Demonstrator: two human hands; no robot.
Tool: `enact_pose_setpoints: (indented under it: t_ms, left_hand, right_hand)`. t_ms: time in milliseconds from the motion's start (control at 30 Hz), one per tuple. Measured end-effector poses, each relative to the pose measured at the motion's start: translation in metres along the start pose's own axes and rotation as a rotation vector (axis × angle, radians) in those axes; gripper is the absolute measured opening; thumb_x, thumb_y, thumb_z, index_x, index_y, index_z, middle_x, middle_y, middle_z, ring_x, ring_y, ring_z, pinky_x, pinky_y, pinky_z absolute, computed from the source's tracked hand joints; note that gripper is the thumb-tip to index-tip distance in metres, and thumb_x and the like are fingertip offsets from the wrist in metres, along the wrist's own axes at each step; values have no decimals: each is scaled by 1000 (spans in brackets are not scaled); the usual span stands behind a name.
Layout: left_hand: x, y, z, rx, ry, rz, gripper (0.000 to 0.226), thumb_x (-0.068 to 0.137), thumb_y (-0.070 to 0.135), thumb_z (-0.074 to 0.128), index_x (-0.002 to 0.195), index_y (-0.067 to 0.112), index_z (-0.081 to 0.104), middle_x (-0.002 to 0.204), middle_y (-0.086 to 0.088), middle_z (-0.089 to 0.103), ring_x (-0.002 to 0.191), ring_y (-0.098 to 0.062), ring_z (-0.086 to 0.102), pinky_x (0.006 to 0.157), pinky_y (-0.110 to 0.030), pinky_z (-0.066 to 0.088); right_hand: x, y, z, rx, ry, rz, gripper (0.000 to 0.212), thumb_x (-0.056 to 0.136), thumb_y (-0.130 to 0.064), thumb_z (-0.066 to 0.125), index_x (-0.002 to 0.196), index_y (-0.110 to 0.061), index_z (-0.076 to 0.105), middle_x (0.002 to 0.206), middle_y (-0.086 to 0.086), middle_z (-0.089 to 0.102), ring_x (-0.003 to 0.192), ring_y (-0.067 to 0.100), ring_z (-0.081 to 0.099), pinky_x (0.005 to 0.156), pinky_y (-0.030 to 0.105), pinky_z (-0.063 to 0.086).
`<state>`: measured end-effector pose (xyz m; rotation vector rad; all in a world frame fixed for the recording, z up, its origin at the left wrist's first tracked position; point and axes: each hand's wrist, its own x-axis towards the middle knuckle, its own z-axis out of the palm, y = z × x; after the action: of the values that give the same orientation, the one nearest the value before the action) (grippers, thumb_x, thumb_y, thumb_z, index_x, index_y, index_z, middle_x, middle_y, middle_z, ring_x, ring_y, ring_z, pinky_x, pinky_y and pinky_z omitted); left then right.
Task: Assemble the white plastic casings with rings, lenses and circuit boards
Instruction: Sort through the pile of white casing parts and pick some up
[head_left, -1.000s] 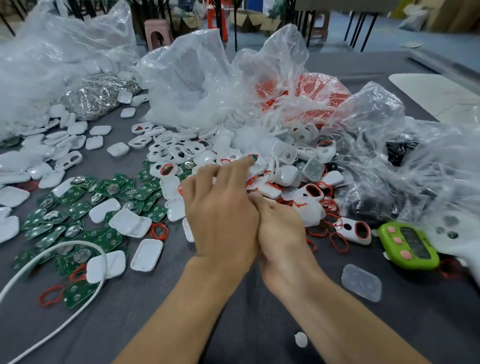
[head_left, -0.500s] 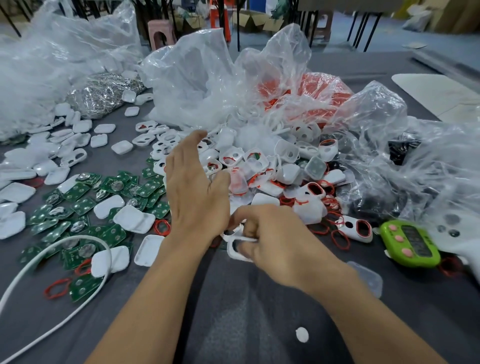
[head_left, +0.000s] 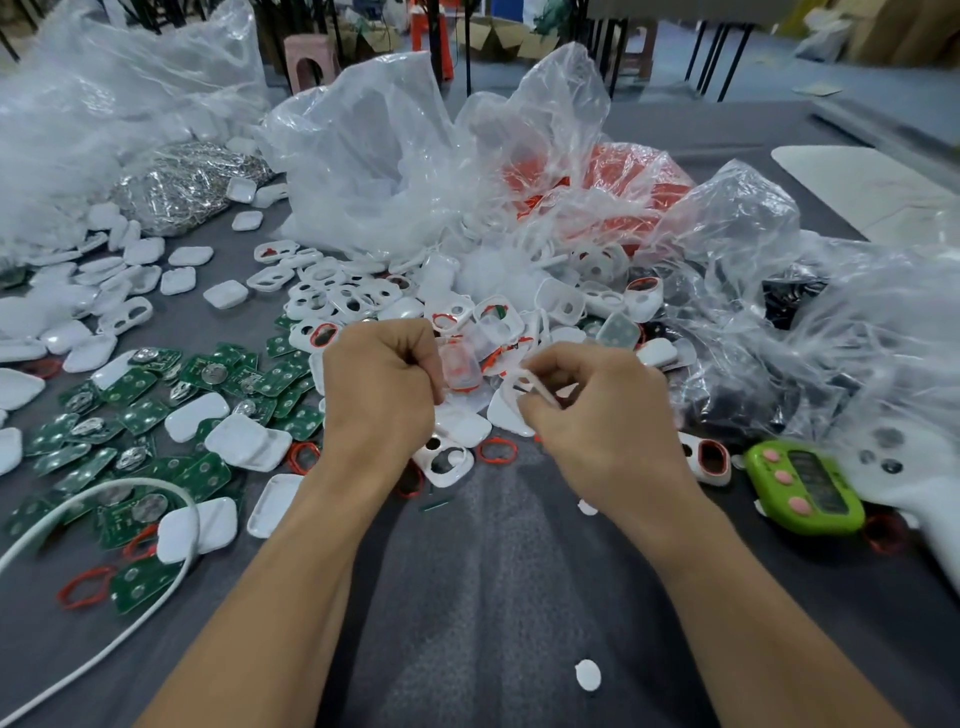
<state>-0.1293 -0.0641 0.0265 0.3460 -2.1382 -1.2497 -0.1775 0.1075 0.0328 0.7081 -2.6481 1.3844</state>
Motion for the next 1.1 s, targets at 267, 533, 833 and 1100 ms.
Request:
enact_pose_setpoints:
  t_ms: [267,533,833,1100]
  left_hand:
    - [3,1,-4,17,-4,-117,29,43,-9,33,41,11,54,36,2,50,38,-6,40,41,-19,32]
    - [3,6,-2,-9,-22,-101,28,41,0,31,40,16,54,36,5,48,36,-4,39,40,-16,31]
    - [-12,8,7,289,76,6,30,61,7,44,74,26,63,69,14,64,69,-7,56,66,-32,47]
    - [-9,3,12,393,39,98,42,84,8,63,122,26,66,108,12,66,110,-11,49,91,-18,30]
  right_hand:
    - [-18,-24,-4,-254,-326,-27,27,68,-54,84,90,-41,77,80,-15,69,77,1,61,67,16,45]
    - [-15,-17,15,-381,-168,-45,16,93,-40,65,97,-30,77,89,-3,66,99,18,51,79,29,34]
    - [-22,-19,5,-404,-397,-57,14,92,-39,63,91,-29,71,88,-9,67,86,14,61,75,34,49]
    - [-15,-23,-5,-340,-601,15,9,91,-24,68,83,-27,71,80,-5,72,71,9,63,64,24,52]
